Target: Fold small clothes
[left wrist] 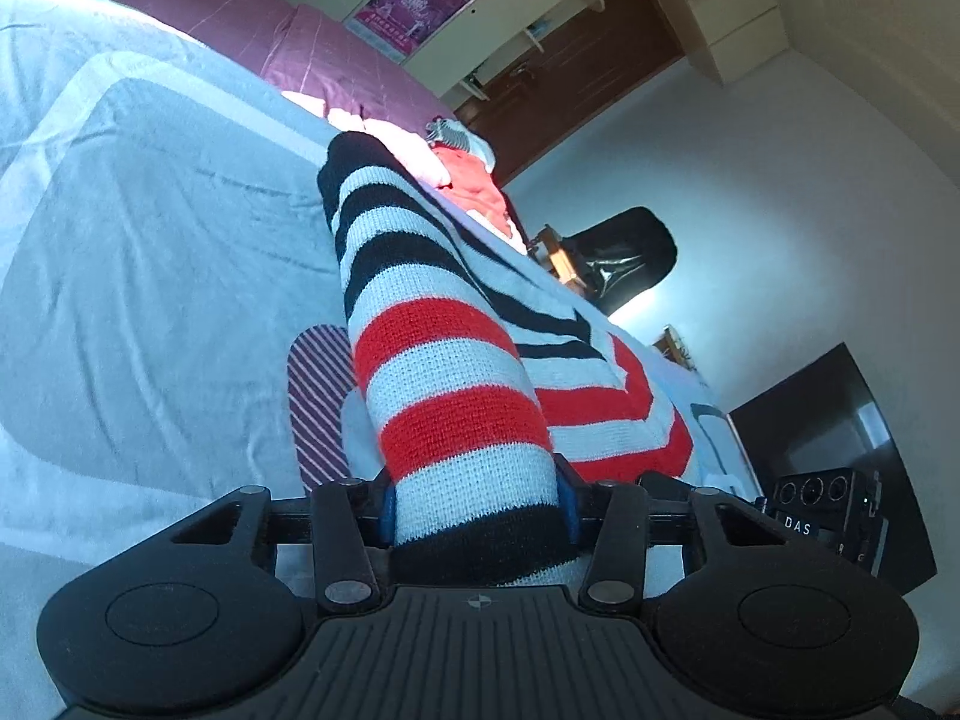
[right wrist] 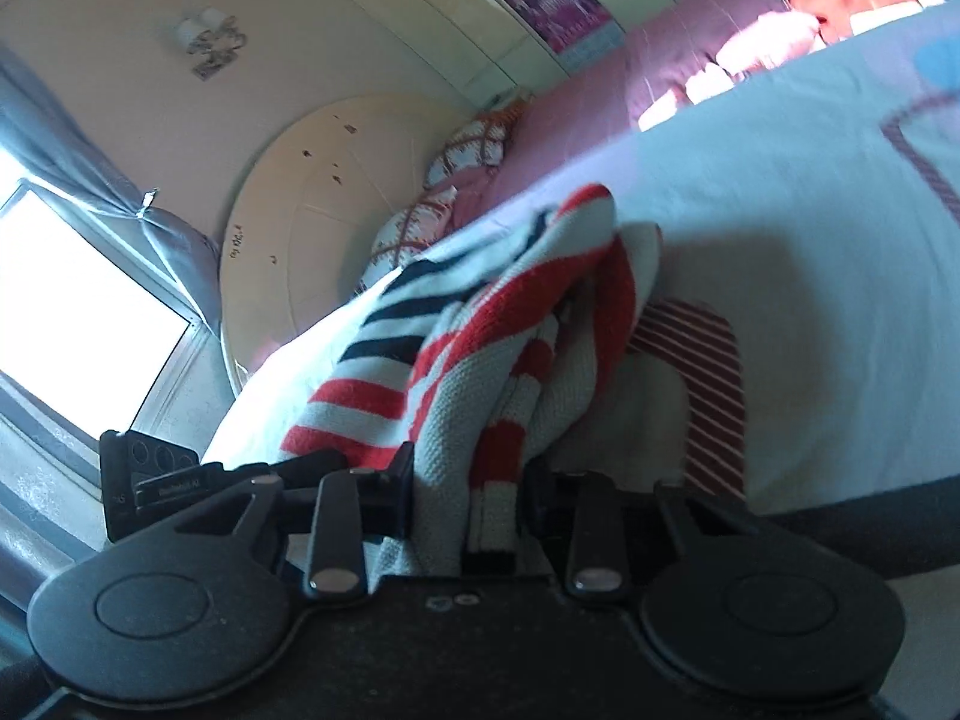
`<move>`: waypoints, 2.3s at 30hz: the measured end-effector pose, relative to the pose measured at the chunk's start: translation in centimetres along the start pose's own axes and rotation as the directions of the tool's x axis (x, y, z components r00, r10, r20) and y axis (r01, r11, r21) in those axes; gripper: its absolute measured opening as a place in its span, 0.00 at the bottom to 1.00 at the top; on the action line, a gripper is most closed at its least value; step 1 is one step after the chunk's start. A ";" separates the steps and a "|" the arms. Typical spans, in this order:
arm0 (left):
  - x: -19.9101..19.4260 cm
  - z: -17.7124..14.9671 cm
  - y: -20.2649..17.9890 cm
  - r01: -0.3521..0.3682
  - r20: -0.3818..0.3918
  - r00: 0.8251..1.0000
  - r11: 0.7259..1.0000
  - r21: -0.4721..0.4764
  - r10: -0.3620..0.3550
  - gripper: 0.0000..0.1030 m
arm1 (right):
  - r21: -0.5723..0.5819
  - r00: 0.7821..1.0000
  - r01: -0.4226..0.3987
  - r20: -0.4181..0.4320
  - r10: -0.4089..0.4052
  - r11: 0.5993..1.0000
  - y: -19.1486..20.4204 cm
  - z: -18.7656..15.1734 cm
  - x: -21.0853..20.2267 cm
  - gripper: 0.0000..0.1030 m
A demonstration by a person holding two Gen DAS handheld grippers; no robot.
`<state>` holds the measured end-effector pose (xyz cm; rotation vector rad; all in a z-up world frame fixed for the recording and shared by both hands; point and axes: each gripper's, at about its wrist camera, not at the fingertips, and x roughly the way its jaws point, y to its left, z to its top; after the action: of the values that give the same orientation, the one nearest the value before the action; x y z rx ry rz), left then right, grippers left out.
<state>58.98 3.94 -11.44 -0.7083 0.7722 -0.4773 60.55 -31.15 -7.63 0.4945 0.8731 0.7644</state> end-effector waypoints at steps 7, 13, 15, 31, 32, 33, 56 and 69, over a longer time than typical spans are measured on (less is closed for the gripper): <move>-10.6 2.0 1.5 -0.006 0.104 0.995 1.000 0.024 0.004 0.45 | -0.107 0.998 -0.059 -0.005 0.059 0.993 8.5 1.0 2.8 0.32; -21.0 1.8 6.9 -0.116 0.160 0.980 0.993 -0.011 0.116 0.45 | -0.113 0.986 -0.151 -0.084 0.142 0.982 14.7 -1.3 10.2 0.32; -23.5 1.0 9.3 -0.149 0.172 0.973 0.987 -0.053 0.156 0.46 | -0.085 0.978 -0.177 -0.124 0.166 0.981 16.0 -2.4 13.4 0.32; -30.6 -4.2 8.5 -0.533 0.393 0.798 0.839 0.106 0.457 0.61 | -0.235 0.996 0.085 -0.005 -0.088 0.968 21.2 -5.4 14.2 0.27; -29.9 -4.2 7.6 -0.557 0.403 0.790 0.815 0.157 0.462 0.61 | -0.288 0.995 0.099 0.003 -0.103 0.953 22.6 -5.7 14.8 0.28; -29.0 -3.8 6.7 -0.576 0.393 0.789 0.790 0.209 0.471 0.61 | -0.350 0.992 0.121 0.009 -0.126 0.929 24.2 -6.0 15.7 0.29; -28.9 -10.8 4.9 -0.695 0.269 0.718 0.681 0.231 0.642 0.64 | -0.663 0.891 0.354 0.025 -0.453 0.660 28.2 -15.5 18.1 0.13; -40.5 -19.2 -7.5 -0.664 0.466 0.685 0.743 0.081 0.561 1.00 | -0.455 0.912 0.409 0.215 -0.349 0.791 34.2 -18.6 -1.6 0.99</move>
<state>17.72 16.50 2.98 -0.2568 0.4879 0.2088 31.24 -9.09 5.49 -0.0973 0.6025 0.5454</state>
